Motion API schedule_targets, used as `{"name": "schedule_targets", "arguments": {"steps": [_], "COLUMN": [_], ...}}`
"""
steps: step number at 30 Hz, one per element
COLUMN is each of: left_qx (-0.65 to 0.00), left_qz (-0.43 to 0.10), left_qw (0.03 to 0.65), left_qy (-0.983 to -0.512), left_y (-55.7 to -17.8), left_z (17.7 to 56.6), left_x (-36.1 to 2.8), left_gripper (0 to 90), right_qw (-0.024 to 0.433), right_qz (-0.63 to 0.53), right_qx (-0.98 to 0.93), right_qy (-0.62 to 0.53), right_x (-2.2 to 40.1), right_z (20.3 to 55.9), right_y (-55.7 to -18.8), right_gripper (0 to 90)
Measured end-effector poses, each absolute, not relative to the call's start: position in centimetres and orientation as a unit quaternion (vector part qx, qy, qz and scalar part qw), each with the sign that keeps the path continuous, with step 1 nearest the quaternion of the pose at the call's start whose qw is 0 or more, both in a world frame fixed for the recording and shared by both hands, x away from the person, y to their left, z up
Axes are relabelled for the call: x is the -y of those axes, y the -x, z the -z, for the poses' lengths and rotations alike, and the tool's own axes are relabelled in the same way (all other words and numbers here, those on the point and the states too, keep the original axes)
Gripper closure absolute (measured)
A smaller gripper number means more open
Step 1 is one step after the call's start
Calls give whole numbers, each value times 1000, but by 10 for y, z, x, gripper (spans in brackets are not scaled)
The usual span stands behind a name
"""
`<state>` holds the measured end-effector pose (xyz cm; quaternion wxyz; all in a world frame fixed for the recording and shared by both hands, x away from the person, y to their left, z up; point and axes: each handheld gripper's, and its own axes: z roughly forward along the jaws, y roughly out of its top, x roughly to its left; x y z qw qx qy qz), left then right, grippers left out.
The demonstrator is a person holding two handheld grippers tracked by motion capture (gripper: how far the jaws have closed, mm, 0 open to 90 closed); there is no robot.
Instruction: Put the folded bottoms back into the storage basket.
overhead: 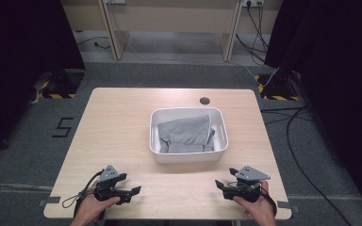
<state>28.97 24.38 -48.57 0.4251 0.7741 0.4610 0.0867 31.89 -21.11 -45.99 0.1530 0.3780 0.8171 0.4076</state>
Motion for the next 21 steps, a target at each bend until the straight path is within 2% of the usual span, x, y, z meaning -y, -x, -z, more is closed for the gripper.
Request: {"name": "schedule_targets", "arguments": {"steps": [10, 17, 21], "left_qx": [-466, -455, -445], "left_qz": [-89, -118, -134], "left_qw": [412, 409, 412], "left_qy": [-778, -782, -783], "left_y": [-281, -277, -273], "left_z": [494, 497, 500], "left_x": [-253, -256, -254], "left_gripper": [168, 167, 157], "right_qw": [156, 180, 179], "right_qz": [-384, -346, -335], "right_qx": [-827, -839, -839], "right_qy": [-380, -380, -390], "right_x": [214, 218, 219], "right_z": [469, 476, 483], "right_y": [-310, -308, -305], "right_gripper": [263, 255, 231]}}
